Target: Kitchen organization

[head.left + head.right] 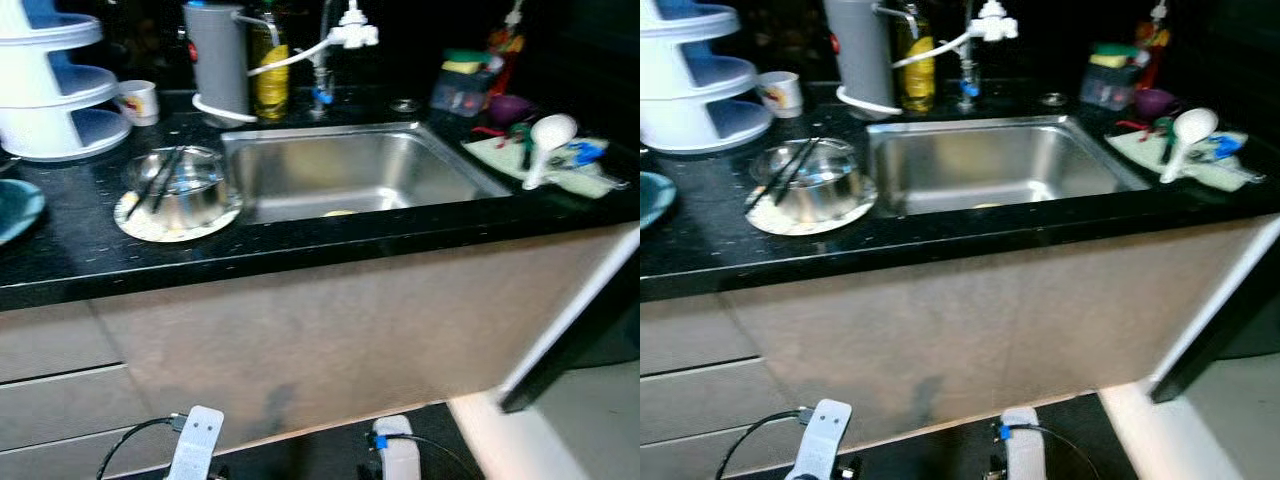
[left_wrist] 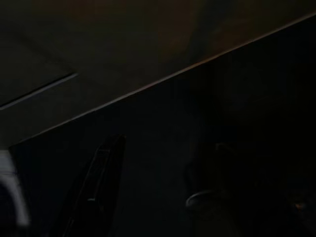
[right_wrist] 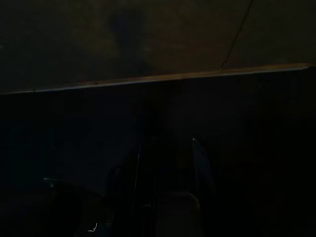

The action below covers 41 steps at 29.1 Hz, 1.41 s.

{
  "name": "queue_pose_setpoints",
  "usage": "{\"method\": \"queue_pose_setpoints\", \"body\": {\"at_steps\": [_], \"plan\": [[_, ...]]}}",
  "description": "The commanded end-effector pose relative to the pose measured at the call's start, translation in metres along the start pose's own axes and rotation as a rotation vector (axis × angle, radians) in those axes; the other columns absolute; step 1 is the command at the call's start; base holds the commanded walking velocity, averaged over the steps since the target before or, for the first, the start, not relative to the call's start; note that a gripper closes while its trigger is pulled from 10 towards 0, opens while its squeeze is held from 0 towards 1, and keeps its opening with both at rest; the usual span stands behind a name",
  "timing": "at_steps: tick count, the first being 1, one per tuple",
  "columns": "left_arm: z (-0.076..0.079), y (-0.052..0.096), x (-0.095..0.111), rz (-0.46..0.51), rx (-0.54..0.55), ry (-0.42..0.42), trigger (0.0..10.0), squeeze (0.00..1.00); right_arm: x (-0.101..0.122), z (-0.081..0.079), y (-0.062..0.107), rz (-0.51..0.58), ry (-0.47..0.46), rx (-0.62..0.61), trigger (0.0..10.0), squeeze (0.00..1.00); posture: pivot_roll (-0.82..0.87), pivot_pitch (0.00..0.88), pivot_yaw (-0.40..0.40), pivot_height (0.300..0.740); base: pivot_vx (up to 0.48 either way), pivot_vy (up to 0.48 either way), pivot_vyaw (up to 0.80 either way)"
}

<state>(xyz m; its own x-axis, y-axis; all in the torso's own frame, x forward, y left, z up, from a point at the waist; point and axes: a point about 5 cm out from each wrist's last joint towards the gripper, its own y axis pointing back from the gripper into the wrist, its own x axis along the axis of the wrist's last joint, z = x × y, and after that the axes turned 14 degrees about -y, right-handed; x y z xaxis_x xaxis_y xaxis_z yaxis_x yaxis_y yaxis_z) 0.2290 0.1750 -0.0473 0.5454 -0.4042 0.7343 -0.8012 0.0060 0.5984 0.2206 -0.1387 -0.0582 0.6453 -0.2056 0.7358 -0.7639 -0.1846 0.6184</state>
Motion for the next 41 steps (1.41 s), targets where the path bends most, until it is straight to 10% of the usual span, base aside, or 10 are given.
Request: {"method": "queue_pose_setpoints", "body": {"at_steps": [1, 23, 41], "plan": [[0.0013, 0.0015, -0.0055, -0.011, -0.008, -0.005, 10.0, 0.00, -0.0043, -0.0002, 0.0010, -0.009, -0.004, -0.002, 10.0, 0.00, -0.02, 0.100, -0.043, 0.740, 0.000, 0.330, 0.00], [-0.0007, -0.0009, -0.0030, -0.005, -0.014, -0.006, 10.0, 0.00, -0.0044, -0.0012, 0.0005, -0.010, -0.005, 0.001, 10.0, 0.00, -0.02, 0.100, -0.040, 0.740, 0.000, 0.322, 0.00], [-0.0012, -0.0009, -0.0073, -0.040, -0.030, -0.052, 10.0, 0.00, -0.0039, -0.0006, 0.0004, -0.008, -0.015, -0.001, 10.0, 0.00, -0.02, 0.104, -0.037, 0.740, 0.000, -0.304, 0.00]]}}
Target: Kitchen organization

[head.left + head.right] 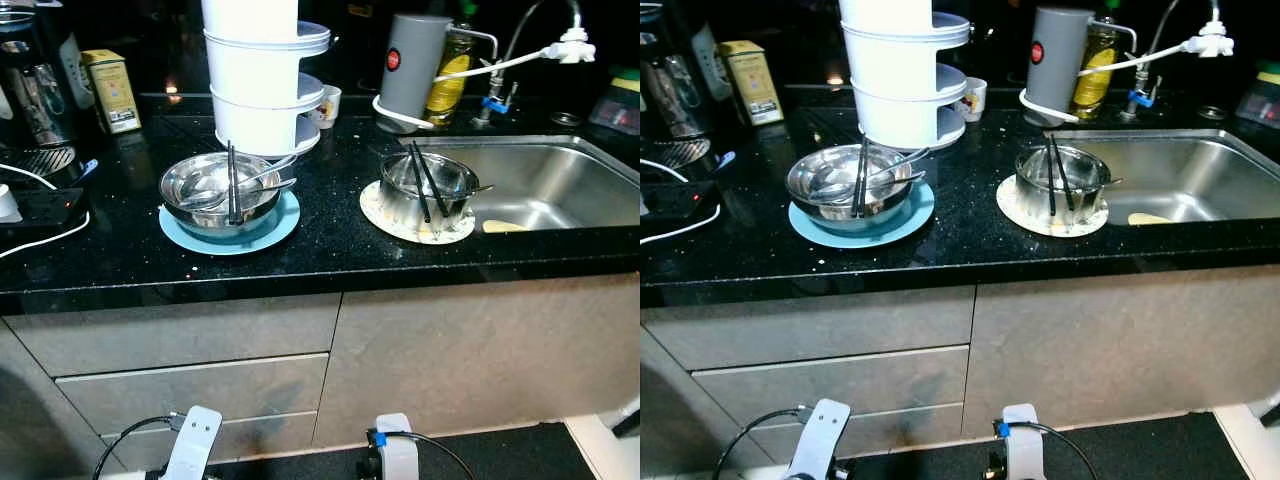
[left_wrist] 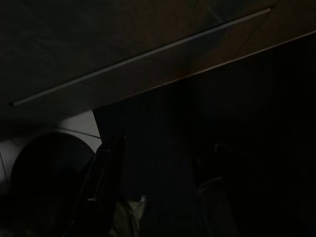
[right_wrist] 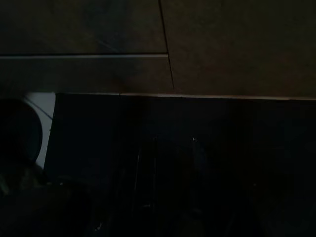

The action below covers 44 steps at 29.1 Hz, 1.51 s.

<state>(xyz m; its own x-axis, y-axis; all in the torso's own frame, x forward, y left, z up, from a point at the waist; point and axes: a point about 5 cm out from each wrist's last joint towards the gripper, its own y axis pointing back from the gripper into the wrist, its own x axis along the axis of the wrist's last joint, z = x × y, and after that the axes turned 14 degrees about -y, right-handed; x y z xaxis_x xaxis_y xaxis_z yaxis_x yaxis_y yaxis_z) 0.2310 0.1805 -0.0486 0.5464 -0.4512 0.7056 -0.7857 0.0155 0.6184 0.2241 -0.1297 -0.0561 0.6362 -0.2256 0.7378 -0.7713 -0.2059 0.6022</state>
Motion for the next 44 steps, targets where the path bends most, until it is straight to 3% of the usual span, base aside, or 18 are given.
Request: {"method": "queue_pose_setpoints", "body": {"at_steps": [1, 5, 11, 16, 20, 22, 25, 26, 27, 29, 31, 32, 33, 35, 36, 40, 43, 44], "plan": [[0.004, 0.001, -0.005, -0.021, -0.012, 0.000, 10.0, 0.00, -0.006, 0.009, 0.004, -0.020, 0.003, -0.026, 10.0, 0.00, -0.02, 0.104, -0.037, 0.740, 0.000, 0.000, 0.00], [0.004, 0.000, -0.005, -0.036, 0.005, -0.036, 10.0, 0.00, -0.006, 0.009, 0.004, -0.023, 0.006, -0.028, 10.0, 0.00, -0.02, 0.105, -0.038, 0.740, 0.000, 0.000, 0.00], [0.004, 0.001, -0.002, -0.004, 0.031, 0.001, 10.0, 0.00, -0.004, 0.008, 0.003, -0.017, 0.024, -0.017, 10.0, 0.00, -0.01, 0.109, -0.044, 0.740, 0.000, 0.000, 0.00], [0.004, 0.001, 0.001, 0.022, 0.032, -0.015, 10.0, 0.00, -0.004, 0.006, 0.003, -0.018, 0.035, -0.008, 10.0, 0.00, -0.01, 0.109, -0.044, 0.740, 0.000, 0.000, 0.00], [0.002, 0.007, 0.010, 0.156, 0.056, -0.051, 10.0, 0.00, -0.004, 0.005, 0.003, -0.012, 0.040, -0.005, 10.0, 0.00, -0.02, 0.110, -0.036, 0.740, 0.000, 0.000, 0.00], [0.003, 0.022, 0.025, 0.360, 0.048, -0.111, 10.0, 0.00, -0.003, 0.006, 0.003, -0.004, 0.042, -0.006, 10.0, 0.00, -0.02, 0.113, -0.034, 0.740, 0.000, 0.000, 0.00], [0.004, 0.030, 0.030, 0.430, 0.041, -0.122, 10.0, 0.00, -0.003, 0.007, 0.003, -0.002, 0.043, -0.006, 10.0, 0.00, -0.02, 0.113, -0.035, 0.740, 0.000, 0.000, 0.00], [0.002, 0.039, 0.038, 0.507, 0.049, -0.143, 10.0, 0.02, -0.002, 0.008, 0.004, 0.000, 0.044, -0.006, 10.0, 0.00, -0.02, 0.113, -0.036, 0.740, 0.000, 0.000, 0.00], [-0.006, 0.051, 0.048, 0.583, 0.103, -0.141, 10.0, 0.15, -0.002, 0.008, 0.004, 0.004, 0.045, -0.002, 10.0, 0.00, -0.02, 0.116, -0.041, 0.740, 0.000, 0.000, 0.00], [-0.012, 0.059, 0.054, 0.631, 0.142, -0.141, 10.0, 0.15, -0.001, 0.009, 0.004, 0.007, 0.046, 0.001, 10.0, 0.00, -0.02, 0.117, -0.043, 0.740, 0.000, 0.000, 0.00], [-0.029, 0.078, 0.075, 0.735, 0.244, -0.139, 10.0, 0.41, 0.001, 0.007, 0.004, 0.015, 0.062, 0.029, 10.0, 0.00, 0.00, 0.119, -0.056, 0.740, 0.000, 0.000, 0.00], [-0.034, 0.085, 0.083, 0.771, 0.279, -0.138, 10.0, 0.41, 0.001, 0.006, 0.004, 0.017, 0.068, 0.041, 10.0, 0.00, 0.00, 0.119, -0.058, 0.740, 0.000, 0.000, 0.00], [-0.039, 0.095, 0.094, 0.818, 0.313, -0.134, 10.0, 0.75, 0.003, 0.003, 0.003, 0.023, 0.073, 0.066, 10.0, 0.00, 0.00, 0.119, -0.058, 0.740, 0.000, 0.000, 0.00], [-0.042, 0.100, 0.101, 0.845, 0.330, -0.130, 10.0, 0.75, 0.004, 0.001, 0.002, 0.027, 0.075, 0.082, 10.0, 0.00, 0.00, 0.119, -0.058, 0.740, 0.000, 0.000, 0.00], [-0.045, 0.107, 0.110, 0.884, 0.352, -0.116, 10.0, 1.00, 0.007, -0.005, 0.002, 0.046, 0.089, 0.126, 10.0, 0.00, 0.01, 0.121, -0.064, 0.740, 0.000, 0.000, 0.00], [-0.052, 0.132, 0.137, 0.986, 0.427, -0.060, 10.0, 1.00, 0.032, -0.031, 0.004, 0.210, 0.176, 0.364, 10.0, 0.00, 0.01, 0.122, -0.068, 0.740, 0.000, 0.000, 0.00], [-0.059, 0.141, 0.151, 1.017, 0.468, 0.026, 10.0, 1.00, 0.074, -0.048, 0.015, 0.452, 0.220, 0.503, 10.0, 0.00, 0.01, 0.122, -0.068, 0.740, 0.000, 0.000, 0.00], [-0.059, 0.141, 0.151, 1.017, 0.468, 0.026, 10.0, 1.00, 0.074, -0.048, 0.015, 0.452, 0.220, 0.503, 10.0, 0.00, 0.01, 0.122, -0.068, 0.740, 0.000, 0.000, 0.00]]}}
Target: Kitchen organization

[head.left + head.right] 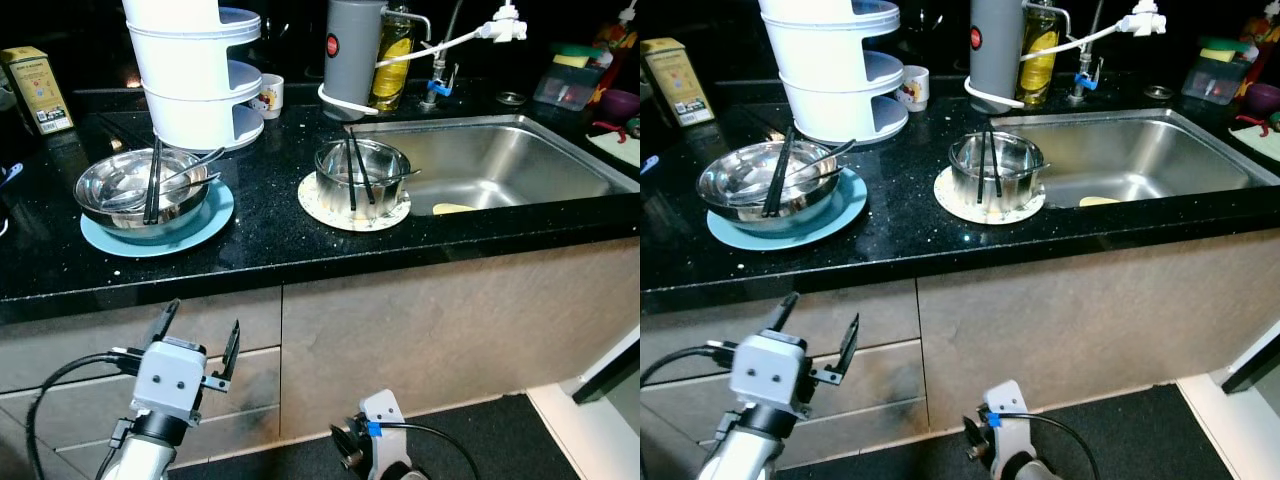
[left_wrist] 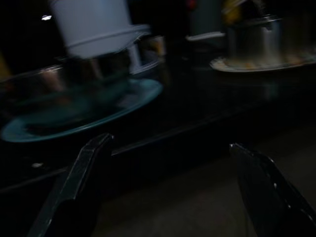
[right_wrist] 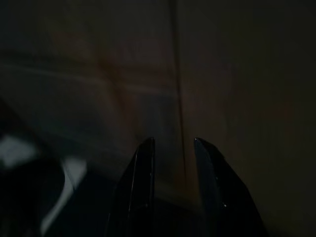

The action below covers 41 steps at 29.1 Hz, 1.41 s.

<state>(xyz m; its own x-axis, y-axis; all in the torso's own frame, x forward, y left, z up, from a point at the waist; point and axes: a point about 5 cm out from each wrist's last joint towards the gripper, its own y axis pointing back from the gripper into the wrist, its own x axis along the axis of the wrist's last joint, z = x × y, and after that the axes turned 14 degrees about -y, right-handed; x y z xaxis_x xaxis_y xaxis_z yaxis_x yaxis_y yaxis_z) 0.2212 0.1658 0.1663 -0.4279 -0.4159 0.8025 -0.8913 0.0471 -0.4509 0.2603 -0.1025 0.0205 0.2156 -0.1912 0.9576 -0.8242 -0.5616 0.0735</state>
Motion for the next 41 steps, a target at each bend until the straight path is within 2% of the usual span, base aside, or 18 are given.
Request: {"method": "queue_pose_setpoints", "body": {"at_steps": [1, 4, 5, 8, 10, 11, 12, 13, 14, 15, 16, 22, 24, 28, 31, 36, 41], "plan": [[-0.005, -0.002, 0.003, -0.025, 0.036, 0.031, 10.0, 1.00, 0.016, -0.003, 0.000, 0.089, 0.031, 0.041, 10.0, 0.00, 0.01, 0.122, -0.068, 0.740, 0.000, 0.000, 0.00], [-0.018, -0.014, 0.014, -0.007, 0.090, 0.048, 10.0, 1.00, 0.066, -0.018, -0.009, 0.276, 0.079, 0.121, 10.0, 0.00, 0.00, 0.126, -0.068, 0.740, 0.000, 0.000, 0.00], [-0.018, -0.014, 0.014, -0.007, 0.090, 0.048, 10.0, 1.00, 0.066, -0.018, -0.009, 0.276, 0.079, 0.121, 10.0, 0.00, 0.00, 0.126, -0.068, 0.740, 0.000, 0.000, 0.00], [-0.040, -0.030, 0.024, 0.003, 0.218, 0.087, 10.0, 1.00, 0.108, -0.033, -0.017, 0.421, 0.154, 0.183, 10.0, 0.00, -0.01, 0.128, -0.064, 0.740, 0.000, 0.000, 0.00], [-0.044, -0.033, 0.026, 0.001, 0.244, 0.107, 10.0, 1.00, 0.116, -0.036, -0.018, 0.448, 0.165, 0.195, 10.0, 0.00, -0.01, 0.128, -0.064, 0.740, 0.000, 0.000, 0.00], [-0.046, -0.039, 0.029, 0.009, 0.252, 0.135, 10.0, 0.76, 0.124, -0.040, -0.018, 0.475, 0.173, 0.208, 10.0, 0.00, -0.01, 0.128, -0.064, 0.740, 0.000, 0.000, 0.00], [-0.047, -0.042, 0.032, 0.013, 0.251, 0.153, 10.0, 0.76, 0.129, -0.042, -0.018, 0.490, 0.175, 0.217, 10.0, 0.00, -0.01, 0.128, -0.064, 0.740, 0.000, 0.000, 0.00], [-0.048, -0.045, 0.033, 0.018, 0.250, 0.159, 10.0, 0.48, 0.133, -0.044, -0.018, 0.500, 0.181, 0.223, 10.0, 0.00, -0.01, 0.125, -0.068, 0.740, 0.000, 0.000, 0.00], [-0.048, -0.049, 0.035, 0.026, 0.254, 0.161, 10.0, 0.28, 0.137, -0.046, -0.018, 0.511, 0.196, 0.228, 10.0, 0.00, -0.01, 0.125, -0.068, 0.740, 0.000, 0.000, 0.00], [-0.048, -0.050, 0.035, 0.027, 0.255, 0.161, 10.0, 0.28, 0.138, -0.046, -0.018, 0.513, 0.200, 0.229, 10.0, 0.00, -0.01, 0.125, -0.068, 0.740, 0.000, 0.000, 0.00], [-0.048, -0.053, 0.035, 0.038, 0.250, 0.146, 10.0, 0.00, 0.140, -0.047, -0.019, 0.516, 0.214, 0.230, 10.0, 0.00, -0.01, 0.125, -0.068, 0.740, 0.000, 0.000, 0.00], [-0.046, -0.070, 0.029, 0.027, 0.248, 0.084, 10.0, 0.00, 0.147, -0.048, -0.018, 0.514, 0.214, 0.221, 10.0, 0.00, -0.01, 0.119, -0.072, 0.740, 0.000, 0.000, 0.00], [-0.043, -0.082, 0.026, 0.005, 0.262, 0.086, 10.0, 0.00, 0.148, -0.047, -0.018, 0.503, 0.215, 0.213, 10.0, 0.00, -0.02, 0.114, -0.065, 0.740, 0.000, 0.000, 0.00], [-0.043, -0.084, 0.025, -0.007, 0.271, 0.085, 10.0, 0.00, 0.148, -0.047, -0.018, 0.499, 0.214, 0.210, 10.0, 0.00, -0.02, 0.114, -0.065, 0.740, 0.000, 0.000, 0.00], [-0.042, -0.092, 0.022, -0.040, 0.273, 0.079, 10.0, 0.00, 0.152, -0.046, -0.018, 0.499, 0.211, 0.202, 10.0, 0.00, -0.02, 0.114, -0.065, 0.740, 0.000, 0.000, 0.00], [-0.031, -0.107, 0.018, -0.084, 0.232, 0.058, 10.0, 0.00, 0.157, -0.049, -0.022, 0.482, 0.211, 0.217, 10.0, 0.00, -0.03, 0.110, -0.061, 0.740, 0.000, 0.000, 0.00], [-0.028, -0.111, 0.016, -0.103, 0.228, 0.047, 10.0, 0.00, 0.158, -0.052, -0.024, 0.467, 0.215, 0.234, 10.0, 0.00, -0.03, 0.110, -0.061, 0.740, 0.000, 0.000, 0.00]]}}
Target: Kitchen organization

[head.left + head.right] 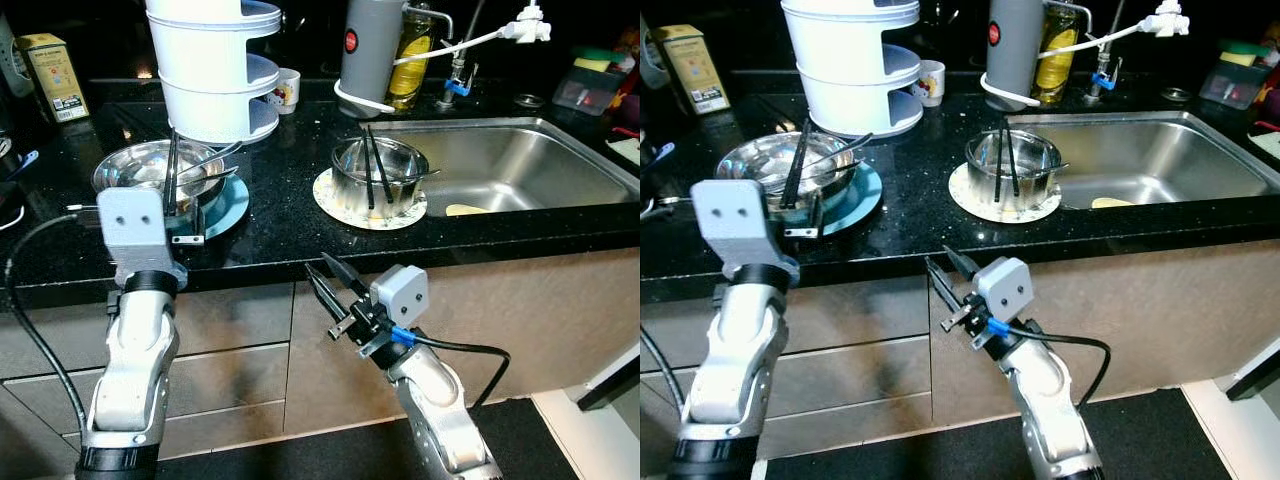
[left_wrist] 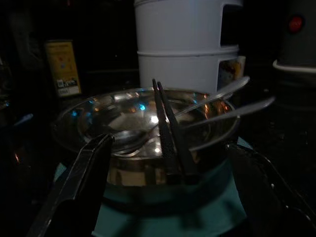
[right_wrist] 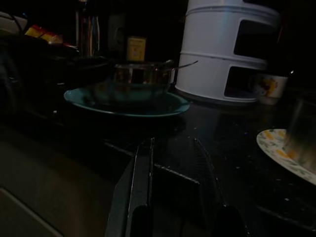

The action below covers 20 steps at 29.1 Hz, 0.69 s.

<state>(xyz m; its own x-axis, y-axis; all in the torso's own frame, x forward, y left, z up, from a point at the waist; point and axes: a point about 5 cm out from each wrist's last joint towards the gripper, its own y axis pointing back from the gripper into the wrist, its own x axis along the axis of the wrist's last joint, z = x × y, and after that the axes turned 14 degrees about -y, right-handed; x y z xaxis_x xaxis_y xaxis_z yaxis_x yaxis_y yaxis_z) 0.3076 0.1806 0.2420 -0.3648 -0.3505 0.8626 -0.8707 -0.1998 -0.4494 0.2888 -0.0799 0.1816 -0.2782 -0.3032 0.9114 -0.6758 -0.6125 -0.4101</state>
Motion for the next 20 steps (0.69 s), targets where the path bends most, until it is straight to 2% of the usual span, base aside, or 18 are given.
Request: {"method": "queue_pose_setpoints", "body": {"at_steps": [1, 5, 6, 7, 8, 9, 11, 12, 15, 16, 20], "plan": [[0.0035, -0.0018, -0.0018, -0.018, -0.005, -0.018, 10.0, 0.00, 0.0024, -0.0032, -0.0025, 0.002, -0.008, 0.019, 10.0, 0.00, -0.03, 0.110, -0.061, 0.740, 0.000, 0.000, 0.00], [0.0070, -0.0064, -0.0023, -0.038, -0.020, -0.027, 10.0, 0.00, 0.0049, -0.0035, -0.0051, 0.005, -0.019, 0.013, 10.0, 0.00, -0.03, 0.119, -0.062, 0.740, 0.000, 0.000, 0.00], [0.0069, -0.0071, -0.0022, -0.039, -0.017, -0.027, 8.2, 0.00, 0.0053, -0.0032, -0.0053, 0.006, -0.021, 0.011, 10.0, 0.00, -0.03, 0.119, -0.062, 0.740, 0.000, 0.000, 0.00], [0.0069, -0.0071, -0.0022, -0.039, -0.017, -0.027, 8.2, 0.00, 0.0053, -0.0032, -0.0053, 0.006, -0.021, 0.011, 10.0, 0.00, -0.03, 0.119, -0.062, 0.740, 0.000, 0.000, 0.00], [0.0066, -0.0076, -0.0020, -0.039, -0.016, -0.028, 4.9, 0.00, 0.0059, -0.0030, -0.0056, 0.008, -0.024, 0.009, 10.0, 0.00, -0.03, 0.124, -0.059, 0.740, 0.000, 0.000, 0.00], [0.0060, -0.0083, -0.0018, -0.039, -0.011, -0.026, 3.9, 0.00, 0.0065, -0.0026, -0.0058, 0.010, -0.026, 0.006, 10.0, 0.00, -0.03, 0.124, -0.059, 0.740, 0.000, 0.000, 0.00], [0.0058, -0.0088, -0.0017, -0.040, -0.009, -0.027, 3.5, 0.00, 0.0070, -0.0023, -0.0060, 0.010, -0.029, 0.004, 10.0, 0.00, -0.03, 0.124, -0.059, 0.740, 0.000, 0.000, 0.00], [0.0059, -0.0093, -0.0017, -0.041, -0.010, -0.030, 4.0, 0.00, 0.0073, -0.0020, -0.0060, 0.009, -0.030, 0.002, 10.0, 0.00, -0.03, 0.124, -0.059, 0.740, 0.000, 0.000, 0.00], [0.0061, -0.0095, -0.0018, -0.042, -0.011, -0.032, 4.0, 0.00, 0.0074, -0.0017, -0.0060, 0.008, -0.031, 0.001, 10.0, 0.00, -0.03, 0.124, -0.059, 0.740, 0.000, 0.000, 0.00], [0.0059, -0.0103, -0.0014, -0.046, -0.008, -0.037, 10.0, 0.00, 0.0079, -0.0018, -0.0061, 0.006, -0.033, 0.000, 10.0, 0.00, -0.03, 0.126, -0.059, 0.740, 0.000, 0.000, 0.00], [0.0062, -0.0102, -0.0005, -0.043, -0.006, -0.040, 10.0, 0.00, 0.0081, -0.0016, -0.0063, 0.005, -0.035, 0.000, 10.0, 0.00, -0.03, 0.127, -0.060, 0.740, 0.000, 0.000, 0.00]]}}
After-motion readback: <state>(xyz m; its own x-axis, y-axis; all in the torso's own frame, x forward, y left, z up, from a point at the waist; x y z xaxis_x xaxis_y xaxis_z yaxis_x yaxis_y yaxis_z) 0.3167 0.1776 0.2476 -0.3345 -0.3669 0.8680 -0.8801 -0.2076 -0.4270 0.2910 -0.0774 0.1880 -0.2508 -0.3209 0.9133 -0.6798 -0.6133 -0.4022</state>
